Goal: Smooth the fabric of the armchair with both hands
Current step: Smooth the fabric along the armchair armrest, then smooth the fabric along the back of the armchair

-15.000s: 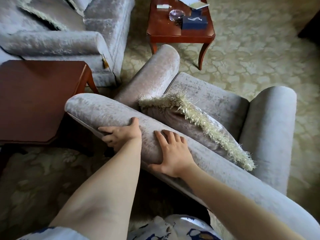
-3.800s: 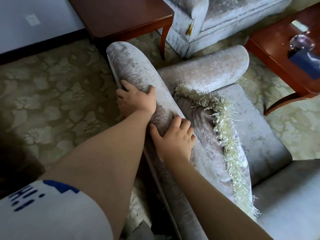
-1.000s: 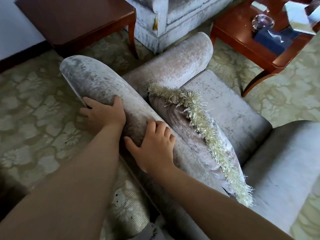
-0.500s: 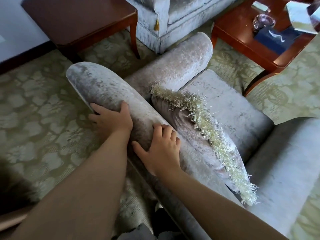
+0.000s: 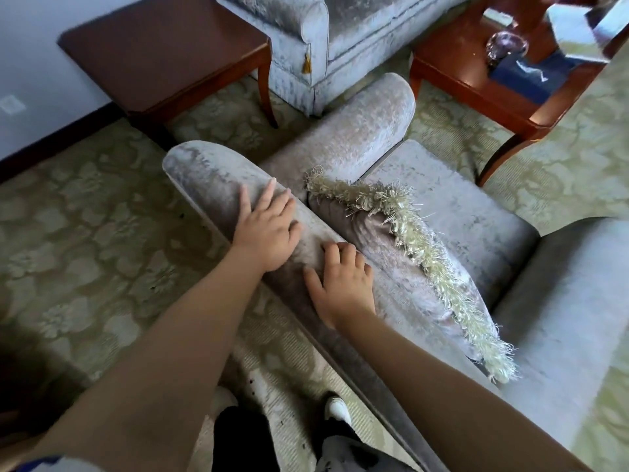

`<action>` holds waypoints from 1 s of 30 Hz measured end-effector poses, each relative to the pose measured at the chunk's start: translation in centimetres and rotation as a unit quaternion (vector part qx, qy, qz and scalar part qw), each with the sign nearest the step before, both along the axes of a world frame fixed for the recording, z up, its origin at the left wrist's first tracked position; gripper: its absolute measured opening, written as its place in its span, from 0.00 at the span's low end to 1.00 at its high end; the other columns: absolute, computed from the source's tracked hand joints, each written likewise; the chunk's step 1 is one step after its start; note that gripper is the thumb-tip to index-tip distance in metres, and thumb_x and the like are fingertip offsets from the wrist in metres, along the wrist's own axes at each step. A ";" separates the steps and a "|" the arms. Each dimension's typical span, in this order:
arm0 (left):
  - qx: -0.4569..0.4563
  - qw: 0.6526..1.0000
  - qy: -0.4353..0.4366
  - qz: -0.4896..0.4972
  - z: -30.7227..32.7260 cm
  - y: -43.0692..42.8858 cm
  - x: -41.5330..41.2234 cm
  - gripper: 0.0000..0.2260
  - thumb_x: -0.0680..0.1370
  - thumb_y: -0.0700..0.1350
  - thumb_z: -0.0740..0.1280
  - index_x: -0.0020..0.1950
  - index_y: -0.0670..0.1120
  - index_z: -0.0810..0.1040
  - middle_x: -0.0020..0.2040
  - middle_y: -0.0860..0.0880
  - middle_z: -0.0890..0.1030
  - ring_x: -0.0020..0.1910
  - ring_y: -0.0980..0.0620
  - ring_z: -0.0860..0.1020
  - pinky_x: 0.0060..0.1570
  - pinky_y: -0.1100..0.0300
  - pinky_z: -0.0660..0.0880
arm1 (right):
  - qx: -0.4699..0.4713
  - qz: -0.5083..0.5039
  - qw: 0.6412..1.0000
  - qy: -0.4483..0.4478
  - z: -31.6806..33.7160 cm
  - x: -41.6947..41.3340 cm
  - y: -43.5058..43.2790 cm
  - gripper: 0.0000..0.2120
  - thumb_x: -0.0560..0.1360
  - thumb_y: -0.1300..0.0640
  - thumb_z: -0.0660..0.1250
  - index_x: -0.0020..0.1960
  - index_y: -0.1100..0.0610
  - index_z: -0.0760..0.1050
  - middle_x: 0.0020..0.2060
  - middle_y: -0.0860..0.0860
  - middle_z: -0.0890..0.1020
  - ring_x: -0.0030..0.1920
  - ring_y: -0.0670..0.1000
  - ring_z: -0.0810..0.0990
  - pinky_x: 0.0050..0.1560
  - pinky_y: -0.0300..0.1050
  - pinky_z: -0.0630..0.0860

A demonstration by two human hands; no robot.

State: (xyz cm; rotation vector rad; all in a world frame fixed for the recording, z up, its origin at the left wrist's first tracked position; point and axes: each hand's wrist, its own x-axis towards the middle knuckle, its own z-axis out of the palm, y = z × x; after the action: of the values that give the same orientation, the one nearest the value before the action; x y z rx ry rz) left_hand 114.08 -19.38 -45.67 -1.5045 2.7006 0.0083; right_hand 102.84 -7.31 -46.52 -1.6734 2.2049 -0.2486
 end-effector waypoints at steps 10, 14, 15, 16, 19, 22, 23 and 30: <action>0.091 0.973 -0.068 -0.200 0.9 -2.1 1.0 0.27 0.79 0.62 0.46 0.75 0.51 0.58 0.77 0.51 0.57 0.76 0.48 0.51 0.70 0.39 0.43 | -0.005 -0.068 0.997 -0.032 1.1 0.7 0.5 0.24 0.79 0.40 0.51 0.69 0.51 0.65 0.61 0.55 0.71 0.63 0.58 0.71 0.64 0.53 0.65; 0.119 0.962 -0.080 -0.233 1.1 -2.9 1.3 0.30 0.76 0.66 0.45 0.74 0.52 0.58 0.76 0.49 0.58 0.75 0.45 0.53 0.69 0.38 0.44 | 0.019 -0.155 0.987 0.030 1.4 1.8 0.9 0.32 0.75 0.33 0.47 0.66 0.53 0.67 0.61 0.56 0.74 0.61 0.58 0.73 0.62 0.53 0.67; 0.124 0.959 -0.090 -0.239 1.1 -3.0 1.2 0.31 0.76 0.66 0.44 0.74 0.53 0.58 0.77 0.49 0.58 0.75 0.45 0.53 0.69 0.37 0.44 | 0.028 -0.186 0.981 0.050 1.5 2.2 1.1 0.34 0.73 0.31 0.44 0.65 0.54 0.68 0.60 0.56 0.74 0.61 0.58 0.73 0.61 0.54 0.67; 0.129 0.956 -0.100 -0.244 1.1 -3.2 1.2 0.32 0.75 0.67 0.44 0.75 0.53 0.57 0.77 0.48 0.57 0.75 0.45 0.52 0.69 0.38 0.44 | 0.037 -0.215 0.974 0.063 1.6 2.6 1.2 0.37 0.72 0.30 0.42 0.64 0.54 0.69 0.59 0.56 0.75 0.61 0.58 0.73 0.60 0.54 0.68; 0.142 0.950 -0.107 -0.256 0.9 -4.1 1.1 0.34 0.74 0.69 0.43 0.76 0.55 0.54 0.77 0.49 0.55 0.76 0.46 0.51 0.70 0.40 0.45 | 0.049 -0.250 0.964 0.076 1.5 3.2 1.0 0.40 0.70 0.29 0.38 0.64 0.54 0.69 0.60 0.56 0.76 0.61 0.58 0.73 0.60 0.55 0.67; 0.154 0.942 -0.117 -0.275 0.9 -5.1 0.7 0.36 0.72 0.72 0.43 0.76 0.57 0.52 0.78 0.52 0.53 0.76 0.50 0.51 0.72 0.44 0.46 | 0.060 -0.251 0.964 0.064 1.3 2.7 0.6 0.42 0.69 0.29 0.36 0.65 0.54 0.68 0.62 0.56 0.75 0.63 0.57 0.72 0.61 0.55 0.67; 0.158 0.939 -0.122 -0.281 0.9 -5.5 0.5 0.37 0.71 0.73 0.43 0.76 0.57 0.52 0.78 0.53 0.53 0.76 0.51 0.51 0.72 0.45 0.47 | 0.060 -0.249 0.965 0.063 1.1 2.5 0.5 0.42 0.69 0.28 0.36 0.65 0.54 0.68 0.62 0.55 0.75 0.63 0.57 0.72 0.61 0.55 0.66; 0.201 0.932 -0.152 -0.261 0.5 -7.0 -1.7 0.35 0.72 0.73 0.44 0.75 0.59 0.55 0.77 0.55 0.55 0.75 0.53 0.54 0.72 0.48 0.49 | 0.099 -0.197 0.974 0.044 0.8 1.3 -0.2 0.44 0.69 0.27 0.34 0.71 0.54 0.63 0.69 0.56 0.70 0.68 0.58 0.68 0.65 0.58 0.63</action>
State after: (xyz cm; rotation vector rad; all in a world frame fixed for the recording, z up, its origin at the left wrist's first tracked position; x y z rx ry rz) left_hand 112.39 -26.43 -45.19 -0.5994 2.5437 0.2651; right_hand 104.15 -7.49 -45.67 -1.1556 2.5215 -0.0515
